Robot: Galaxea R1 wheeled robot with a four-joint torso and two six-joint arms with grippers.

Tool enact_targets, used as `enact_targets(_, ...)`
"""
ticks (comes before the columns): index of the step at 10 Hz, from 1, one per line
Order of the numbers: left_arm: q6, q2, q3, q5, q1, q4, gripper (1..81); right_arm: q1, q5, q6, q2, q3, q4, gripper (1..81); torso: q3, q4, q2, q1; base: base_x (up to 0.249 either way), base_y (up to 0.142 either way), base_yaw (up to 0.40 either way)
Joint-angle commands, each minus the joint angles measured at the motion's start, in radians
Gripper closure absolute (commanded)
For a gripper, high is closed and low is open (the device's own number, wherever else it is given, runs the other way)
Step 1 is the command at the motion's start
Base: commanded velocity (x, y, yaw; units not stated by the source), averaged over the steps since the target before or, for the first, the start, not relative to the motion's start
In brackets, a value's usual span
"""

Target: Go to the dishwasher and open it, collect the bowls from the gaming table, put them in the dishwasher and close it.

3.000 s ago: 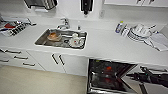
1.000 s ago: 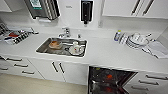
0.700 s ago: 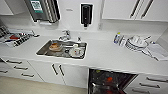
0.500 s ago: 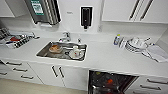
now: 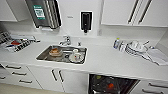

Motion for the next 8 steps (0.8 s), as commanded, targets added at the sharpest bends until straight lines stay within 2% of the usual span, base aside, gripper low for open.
enact_targets(1, -0.005, -0.013, 0.008, 0.038, -0.014, -0.006, 1.0, 0.043, -0.031, 0.004, 0.038, -0.062, -0.008, 1.0, 0.000, 0.000, -0.095, 0.061, 0.000, 0.000, 0.000)
enact_targets(5, -0.005, -0.022, 0.005, 0.016, -0.011, -0.008, 1.0, 0.111, -0.030, 0.016, 0.046, -0.037, -0.004, 1.0, 0.001, 0.000, -0.236, 0.150, 0.000, 0.000, 0.000)
enact_targets(6, -0.005, -0.026, 0.002, 0.015, -0.011, -0.014, 1.0, 0.138, -0.030, 0.016, 0.046, -0.017, -0.004, 1.0, 0.001, 0.000, -0.170, 0.107, 0.000, 0.000, 0.000)
enact_targets(8, -0.005, -0.032, 0.002, 0.015, -0.011, -0.029, 1.0, 0.207, -0.043, 0.014, 0.040, 0.035, 0.002, 1.0, 0.001, 0.000, -0.224, 0.141, 0.000, 0.000, 0.000)
